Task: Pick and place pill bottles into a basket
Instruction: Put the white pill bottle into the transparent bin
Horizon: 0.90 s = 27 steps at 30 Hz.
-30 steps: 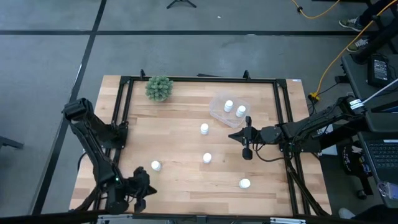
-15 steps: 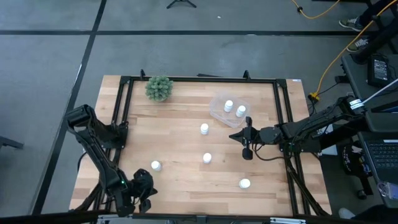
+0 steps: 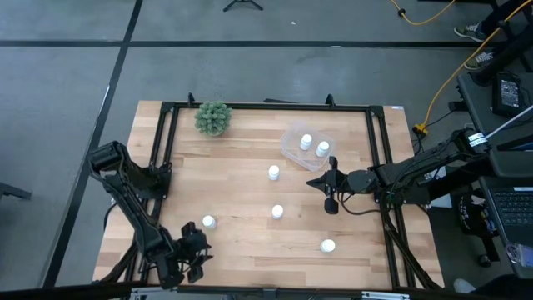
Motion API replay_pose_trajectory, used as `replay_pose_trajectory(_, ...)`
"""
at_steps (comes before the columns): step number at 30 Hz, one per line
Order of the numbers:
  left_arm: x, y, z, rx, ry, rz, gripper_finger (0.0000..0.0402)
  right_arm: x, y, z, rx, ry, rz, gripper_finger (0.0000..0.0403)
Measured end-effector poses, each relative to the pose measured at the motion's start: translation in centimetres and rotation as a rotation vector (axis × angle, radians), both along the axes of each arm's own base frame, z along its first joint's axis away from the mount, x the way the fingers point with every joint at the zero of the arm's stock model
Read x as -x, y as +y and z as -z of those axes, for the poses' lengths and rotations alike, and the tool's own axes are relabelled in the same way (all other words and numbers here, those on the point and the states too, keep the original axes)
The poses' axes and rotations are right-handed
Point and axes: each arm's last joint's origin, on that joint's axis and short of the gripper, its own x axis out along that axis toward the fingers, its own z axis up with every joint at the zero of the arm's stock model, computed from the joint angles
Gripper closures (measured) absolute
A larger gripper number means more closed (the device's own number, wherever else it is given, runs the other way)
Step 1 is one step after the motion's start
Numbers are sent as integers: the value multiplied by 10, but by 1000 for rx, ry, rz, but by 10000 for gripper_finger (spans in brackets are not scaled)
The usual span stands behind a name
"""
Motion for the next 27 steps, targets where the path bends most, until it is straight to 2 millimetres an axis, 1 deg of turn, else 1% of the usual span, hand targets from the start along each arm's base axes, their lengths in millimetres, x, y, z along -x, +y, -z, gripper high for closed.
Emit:
replay_pose_trajectory(7,1,6,2,-60,20,-17,186,0,0,0,-41,-6,16,393)
replay_pose_trajectory(13,4,9,4,-65,86,-18,154,0,0,0,-45,-6,18,393)
replay_pose_trajectory(17,6,13,5,-75,109,-65,147,0,0,0,-45,-6,17,393)
replay_pose_trajectory(24,14,23,8,-101,154,-182,146,0,0,0,-44,-6,17,393)
replay_pose_trajectory(27,14,25,8,-97,148,-225,146,0,0,0,-44,-6,17,393)
